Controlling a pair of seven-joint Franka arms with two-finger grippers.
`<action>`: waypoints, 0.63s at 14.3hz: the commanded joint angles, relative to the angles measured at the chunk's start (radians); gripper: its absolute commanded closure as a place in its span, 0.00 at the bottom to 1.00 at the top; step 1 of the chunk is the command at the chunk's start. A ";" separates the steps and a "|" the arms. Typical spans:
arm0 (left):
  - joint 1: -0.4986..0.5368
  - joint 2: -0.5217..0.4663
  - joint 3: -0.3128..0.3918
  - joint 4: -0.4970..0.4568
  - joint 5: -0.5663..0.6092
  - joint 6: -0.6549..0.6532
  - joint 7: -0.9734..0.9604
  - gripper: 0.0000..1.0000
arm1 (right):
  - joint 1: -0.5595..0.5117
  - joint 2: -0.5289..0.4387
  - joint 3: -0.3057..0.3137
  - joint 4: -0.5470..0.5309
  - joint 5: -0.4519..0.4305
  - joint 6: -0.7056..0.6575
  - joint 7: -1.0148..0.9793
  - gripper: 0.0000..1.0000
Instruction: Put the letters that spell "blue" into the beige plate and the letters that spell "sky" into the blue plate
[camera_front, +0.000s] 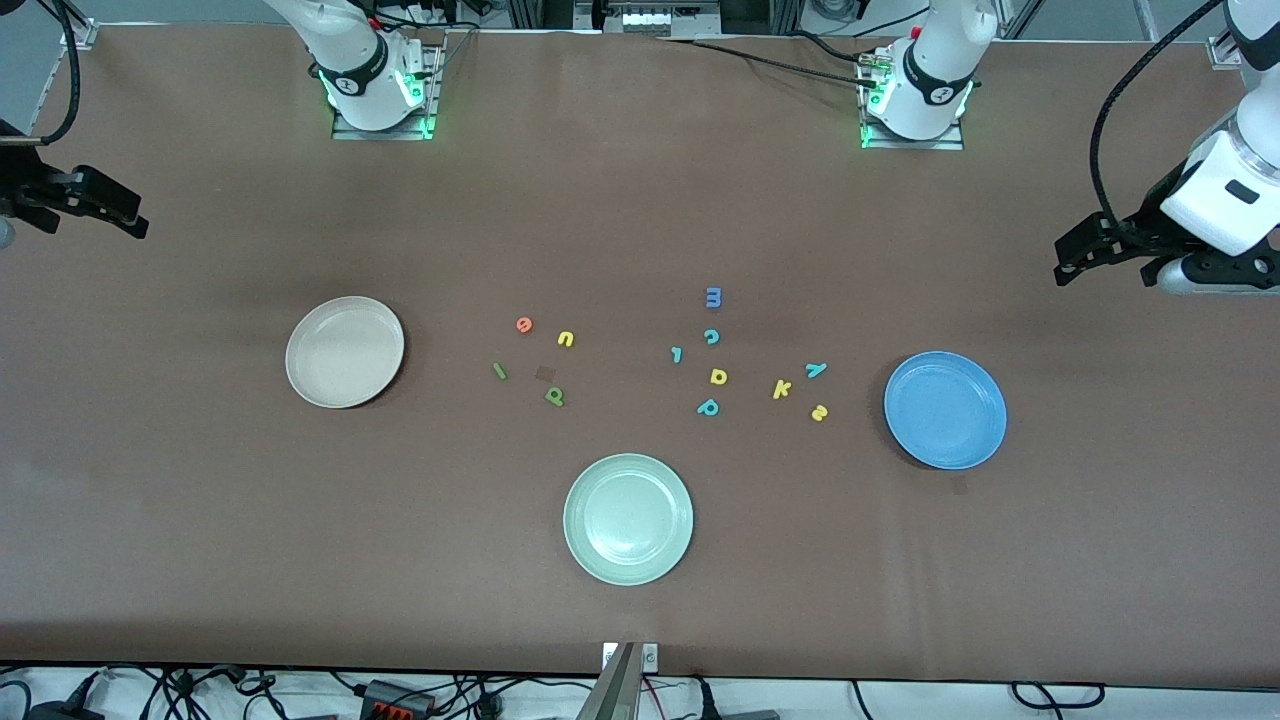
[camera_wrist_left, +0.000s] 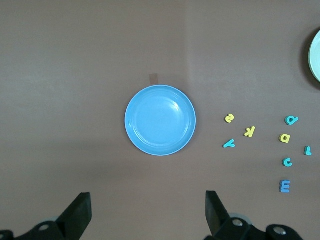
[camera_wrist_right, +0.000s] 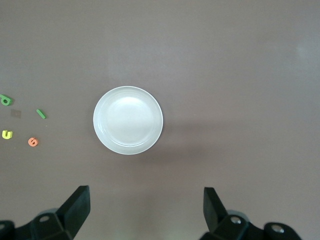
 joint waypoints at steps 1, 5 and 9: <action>0.003 0.017 0.004 0.031 -0.015 -0.008 0.019 0.00 | -0.013 -0.002 0.006 -0.002 -0.007 0.007 -0.017 0.00; 0.003 0.017 0.004 0.031 -0.015 -0.010 0.020 0.00 | -0.011 -0.002 0.004 -0.002 -0.007 -0.008 -0.020 0.00; 0.003 0.017 0.004 0.031 -0.014 -0.008 0.019 0.00 | -0.014 -0.008 0.003 -0.002 0.002 -0.063 -0.017 0.00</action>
